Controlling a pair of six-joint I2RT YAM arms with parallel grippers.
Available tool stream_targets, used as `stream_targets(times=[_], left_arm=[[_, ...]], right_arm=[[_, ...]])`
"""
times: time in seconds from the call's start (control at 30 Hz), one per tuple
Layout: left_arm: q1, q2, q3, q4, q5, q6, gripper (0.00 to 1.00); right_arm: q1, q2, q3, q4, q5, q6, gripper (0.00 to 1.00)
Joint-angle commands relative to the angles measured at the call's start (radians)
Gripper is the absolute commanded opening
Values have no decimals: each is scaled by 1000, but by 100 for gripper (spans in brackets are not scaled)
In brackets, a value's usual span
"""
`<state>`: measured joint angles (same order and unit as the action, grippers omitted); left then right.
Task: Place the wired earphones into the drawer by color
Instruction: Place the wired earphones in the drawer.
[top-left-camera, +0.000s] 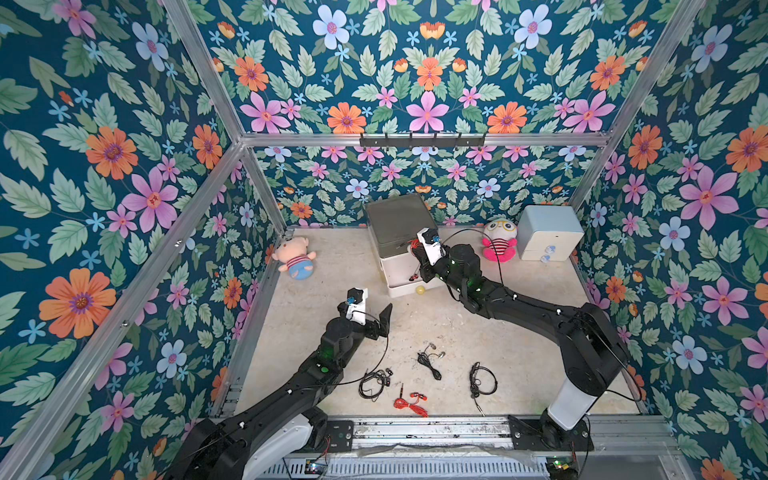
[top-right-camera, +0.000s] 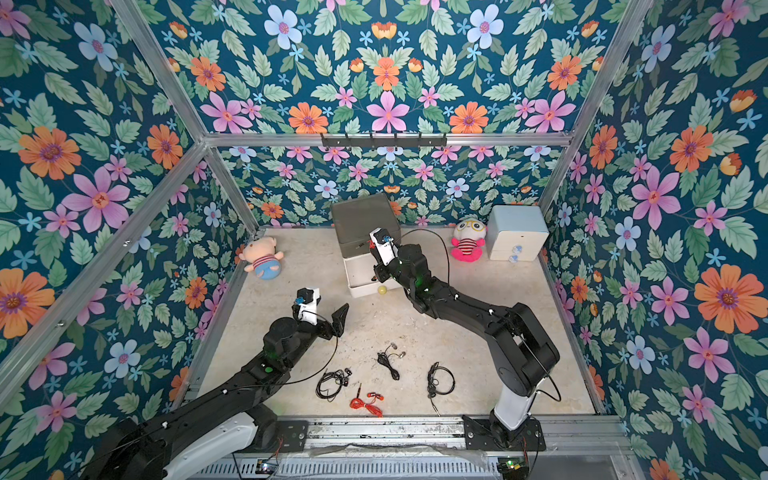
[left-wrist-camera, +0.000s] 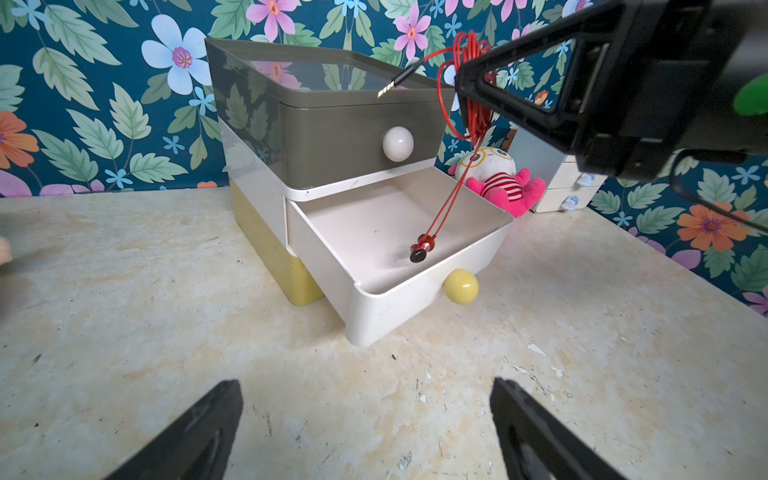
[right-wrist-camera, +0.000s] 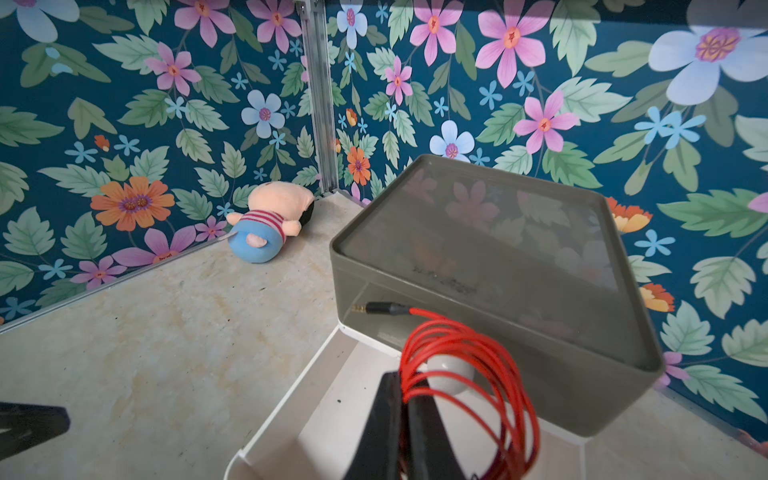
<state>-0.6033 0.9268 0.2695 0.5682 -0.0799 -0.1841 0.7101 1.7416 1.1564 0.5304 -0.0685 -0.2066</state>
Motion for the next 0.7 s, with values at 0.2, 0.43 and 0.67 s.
stream_targets(times=[0.2,0.43,0.67], left_arm=[[0,6,0,16,-3,5,99],[0,8,0,18,-1,4,99],[0,12,3,17,-1,8,99]], right_arm=[[1,50,16,-80,-52,59,4],[1,75,40,-160,-84,119,4],[0,106,88,-212,-96,200,12]])
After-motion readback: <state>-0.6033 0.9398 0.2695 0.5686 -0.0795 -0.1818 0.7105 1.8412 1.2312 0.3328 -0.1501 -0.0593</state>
